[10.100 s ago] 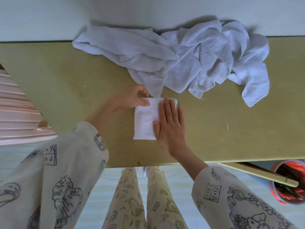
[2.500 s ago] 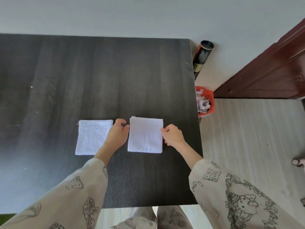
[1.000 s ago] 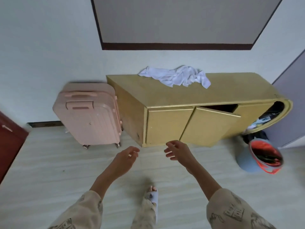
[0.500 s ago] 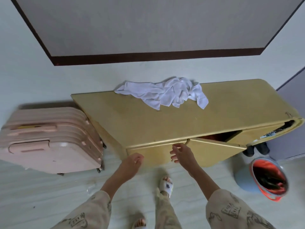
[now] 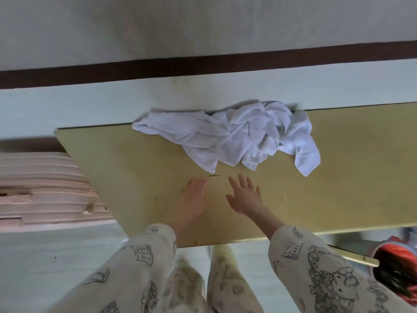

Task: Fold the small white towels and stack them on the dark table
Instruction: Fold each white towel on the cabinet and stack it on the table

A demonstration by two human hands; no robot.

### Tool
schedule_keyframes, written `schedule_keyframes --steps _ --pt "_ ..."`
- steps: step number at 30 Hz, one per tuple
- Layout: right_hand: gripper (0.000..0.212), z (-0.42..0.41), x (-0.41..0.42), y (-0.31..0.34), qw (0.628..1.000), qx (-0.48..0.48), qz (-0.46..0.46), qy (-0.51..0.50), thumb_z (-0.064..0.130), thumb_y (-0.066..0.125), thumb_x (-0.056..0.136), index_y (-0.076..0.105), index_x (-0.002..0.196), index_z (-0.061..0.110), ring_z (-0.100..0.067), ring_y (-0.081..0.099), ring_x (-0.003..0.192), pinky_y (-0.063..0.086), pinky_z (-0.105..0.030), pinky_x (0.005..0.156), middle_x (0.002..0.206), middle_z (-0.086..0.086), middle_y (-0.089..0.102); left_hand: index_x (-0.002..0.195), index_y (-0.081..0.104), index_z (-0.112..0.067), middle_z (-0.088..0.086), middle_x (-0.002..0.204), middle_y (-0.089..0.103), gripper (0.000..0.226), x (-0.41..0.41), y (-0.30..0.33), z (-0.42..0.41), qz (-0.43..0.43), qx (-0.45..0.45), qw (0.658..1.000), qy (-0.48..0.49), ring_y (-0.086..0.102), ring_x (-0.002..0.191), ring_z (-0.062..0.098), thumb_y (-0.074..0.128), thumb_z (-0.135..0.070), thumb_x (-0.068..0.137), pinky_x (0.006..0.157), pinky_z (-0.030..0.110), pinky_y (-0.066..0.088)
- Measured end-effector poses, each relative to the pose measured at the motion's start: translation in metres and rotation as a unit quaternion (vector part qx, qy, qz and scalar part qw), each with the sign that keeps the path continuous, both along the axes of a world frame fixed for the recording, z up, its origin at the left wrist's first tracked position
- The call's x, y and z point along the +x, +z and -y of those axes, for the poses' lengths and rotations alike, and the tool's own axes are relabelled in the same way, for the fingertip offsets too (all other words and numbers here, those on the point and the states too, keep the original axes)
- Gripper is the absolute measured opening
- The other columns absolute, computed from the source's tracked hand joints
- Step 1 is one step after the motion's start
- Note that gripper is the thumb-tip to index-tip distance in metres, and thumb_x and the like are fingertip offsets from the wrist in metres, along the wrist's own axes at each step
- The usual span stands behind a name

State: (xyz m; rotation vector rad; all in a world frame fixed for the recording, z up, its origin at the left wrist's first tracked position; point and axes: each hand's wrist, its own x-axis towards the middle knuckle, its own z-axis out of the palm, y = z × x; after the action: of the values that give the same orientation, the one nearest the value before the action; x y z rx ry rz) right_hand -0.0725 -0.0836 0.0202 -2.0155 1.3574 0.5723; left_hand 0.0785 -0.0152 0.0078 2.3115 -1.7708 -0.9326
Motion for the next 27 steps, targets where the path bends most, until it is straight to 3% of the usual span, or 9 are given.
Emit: schedule_keyframes --steps 6,9,11,13,16,18,21,24,27 --pt "0.072 0.021 -0.004 -0.027 0.998 0.032 -0.025 0.054 0.036 0.043 0.095 -0.004 0.15 0.029 -0.029 -0.02 0.142 0.0 -0.041 0.119 0.155 -0.007 -0.021 0.14 0.028 -0.012 0.009 0.151 0.019 0.053 0.001 -0.031 0.053 0.087 0.022 0.995 -0.05 0.018 0.14 0.028 0.041 -0.001 0.09 0.108 0.041 0.026" --pt "0.075 0.024 -0.007 -0.028 0.997 0.042 -0.021 0.061 0.037 0.047 0.094 -0.004 0.15 0.029 -0.028 -0.021 0.142 0.001 -0.04 0.119 0.155 -0.006 -0.023 0.11 0.058 -0.007 0.013 0.112 0.057 0.041 0.004 -0.039 0.061 0.113 -0.05 0.991 -0.045 0.058 0.101 0.033 0.068 0.0 0.071 0.074 0.043 0.047" --pt "0.077 0.026 -0.006 -0.026 0.997 0.054 -0.019 0.058 0.037 0.048 0.094 -0.004 0.15 0.029 -0.028 -0.022 0.142 0.003 -0.04 0.119 0.155 -0.006 -0.023 0.087 0.063 -0.009 0.007 0.085 0.06 0.03 0.006 -0.042 0.06 0.14 -0.085 0.985 -0.05 0.06 0.074 0.027 0.078 -0.003 0.062 0.06 0.037 0.047" --pt "0.078 0.027 -0.005 -0.024 0.997 0.058 -0.019 0.056 0.038 0.049 0.093 -0.004 0.15 0.028 -0.029 -0.022 0.142 0.004 -0.041 0.119 0.155 -0.006 -0.023 0.077 0.062 -0.011 0.003 0.075 0.057 0.023 0.008 -0.043 0.056 0.143 -0.101 0.983 -0.057 0.057 0.066 0.024 0.079 -0.005 0.062 0.058 0.035 0.045" --pt "0.079 0.028 -0.003 -0.021 0.996 0.062 -0.037 0.057 0.041 0.048 0.093 -0.005 0.15 0.029 -0.03 -0.022 0.142 0.003 -0.045 0.118 0.154 -0.007 -0.025 0.077 0.063 -0.011 0.002 0.08 0.056 0.009 0.009 -0.039 0.05 0.078 -0.097 0.992 -0.024 0.057 0.075 0.023 0.07 -0.007 0.073 0.069 0.036 0.04" --pt "0.08 0.03 0.004 -0.016 0.996 0.078 -0.036 0.036 0.043 0.05 0.092 -0.003 0.15 0.028 -0.031 -0.018 0.143 0.008 -0.05 0.117 0.155 -0.007 -0.022 0.086 0.061 -0.013 -0.004 0.091 0.054 0.003 0.01 -0.025 0.052 0.001 -0.094 0.994 0.047 0.054 0.087 0.016 0.059 -0.013 0.084 0.081 0.027 0.027" --pt "0.081 0.043 0.019 0.006 0.989 0.079 0.091 -0.09 0.038 0.054 0.092 0.001 0.15 0.022 -0.027 0.006 0.145 0.024 -0.045 0.114 0.158 -0.007 0.002 0.089 0.055 -0.018 -0.013 0.087 0.056 0.002 0.018 0.019 0.062 -0.118 -0.13 0.973 0.15 0.055 0.084 0.006 0.054 -0.016 0.088 0.084 0.019 0.032" --pt "0.078 0.059 0.04 0.044 0.956 -0.021 0.251 -0.151 0.035 0.057 0.091 0.008 0.15 0.023 -0.017 0.021 0.141 0.025 -0.035 0.111 0.155 0.0 0.018 0.09 0.05 -0.015 -0.013 0.079 0.054 0.006 0.038 0.085 0.083 -0.205 -0.17 0.949 0.169 0.053 0.076 -0.003 0.053 -0.009 0.089 0.069 0.003 0.038" --pt "0.065 0.072 0.063 0.085 0.936 -0.094 0.315 -0.125 0.037 0.059 0.089 0.029 0.145 0.022 -0.015 0.03 0.134 0.028 -0.034 0.108 0.148 0.002 0.033 0.093 0.048 -0.013 -0.01 0.075 0.053 0.004 0.055 0.148 0.103 -0.219 -0.205 0.946 0.122 0.052 0.069 0.0 0.05 -0.01 0.091 0.063 0.006 0.04"
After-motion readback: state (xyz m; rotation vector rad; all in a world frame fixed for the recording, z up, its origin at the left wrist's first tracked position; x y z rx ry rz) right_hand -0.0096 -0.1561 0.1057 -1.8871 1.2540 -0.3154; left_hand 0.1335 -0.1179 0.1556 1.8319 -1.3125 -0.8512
